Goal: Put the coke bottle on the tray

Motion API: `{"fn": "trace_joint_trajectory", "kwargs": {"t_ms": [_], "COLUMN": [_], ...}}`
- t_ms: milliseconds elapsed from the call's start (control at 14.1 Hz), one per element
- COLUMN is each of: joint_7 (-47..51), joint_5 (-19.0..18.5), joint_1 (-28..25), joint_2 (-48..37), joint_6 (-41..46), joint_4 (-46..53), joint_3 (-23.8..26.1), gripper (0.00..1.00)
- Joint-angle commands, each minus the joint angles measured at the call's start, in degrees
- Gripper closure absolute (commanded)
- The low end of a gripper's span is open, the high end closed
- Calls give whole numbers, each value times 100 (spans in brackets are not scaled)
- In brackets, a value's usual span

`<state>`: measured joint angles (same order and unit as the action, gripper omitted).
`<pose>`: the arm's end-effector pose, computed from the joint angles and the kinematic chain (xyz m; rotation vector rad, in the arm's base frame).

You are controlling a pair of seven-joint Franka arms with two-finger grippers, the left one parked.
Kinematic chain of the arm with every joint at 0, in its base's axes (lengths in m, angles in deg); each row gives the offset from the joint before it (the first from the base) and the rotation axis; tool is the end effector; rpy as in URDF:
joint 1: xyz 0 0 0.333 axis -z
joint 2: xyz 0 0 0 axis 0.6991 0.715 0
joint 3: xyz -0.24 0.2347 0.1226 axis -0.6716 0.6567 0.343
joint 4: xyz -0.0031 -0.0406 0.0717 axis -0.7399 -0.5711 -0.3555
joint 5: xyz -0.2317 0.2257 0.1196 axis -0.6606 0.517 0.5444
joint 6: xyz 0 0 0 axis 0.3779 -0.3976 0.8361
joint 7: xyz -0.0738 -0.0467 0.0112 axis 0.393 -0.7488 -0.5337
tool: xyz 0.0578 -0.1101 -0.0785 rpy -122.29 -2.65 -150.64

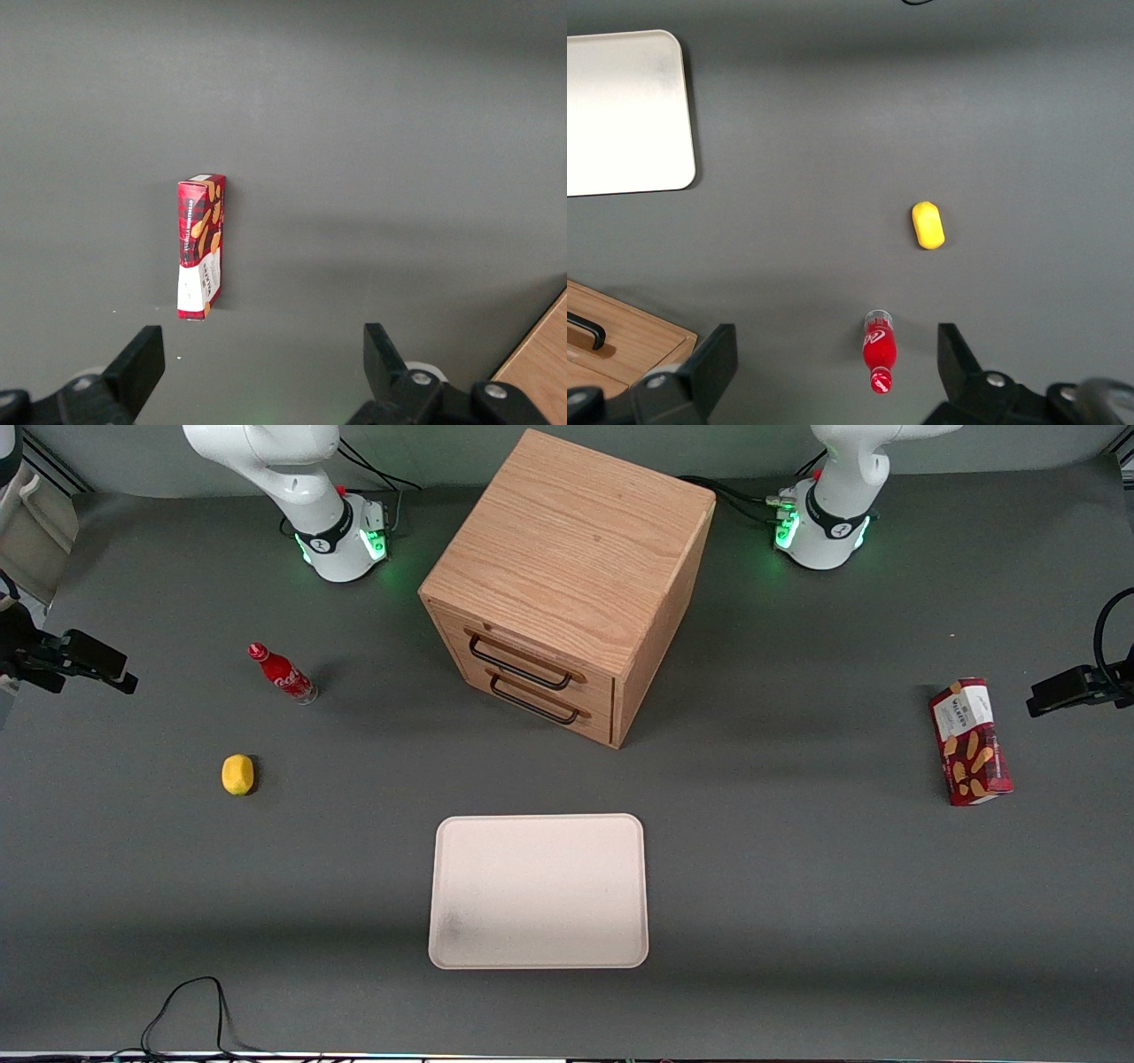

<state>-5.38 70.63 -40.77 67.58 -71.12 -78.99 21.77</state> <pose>0.4926 -0.0322 0.6260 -3.1202 0.1139 -0.0229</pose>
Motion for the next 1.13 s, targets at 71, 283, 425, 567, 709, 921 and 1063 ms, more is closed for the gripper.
{"fn": "trace_joint_trajectory", "kwargs": {"t_ms": [71,283,425,567,709,921,1063], "joint_7": [-116,-99,-99,-134,-134,-125,-108], "joint_5": [65,56,56,56,56,56,47], "joint_1": [-51,-51,-51,-51,-60,-77,-164], "joint_2": [25,7,-1,-71,-290,-1061,-1563], "joint_6": [292,328,346,346,337,250,127], "joint_4": [97,97,88,10,-227,-1024,-1579], "joint_3": [-59,-59,-59,-67,-68,-76,-120], "gripper": [0,0,0,0,0,0,0]}}
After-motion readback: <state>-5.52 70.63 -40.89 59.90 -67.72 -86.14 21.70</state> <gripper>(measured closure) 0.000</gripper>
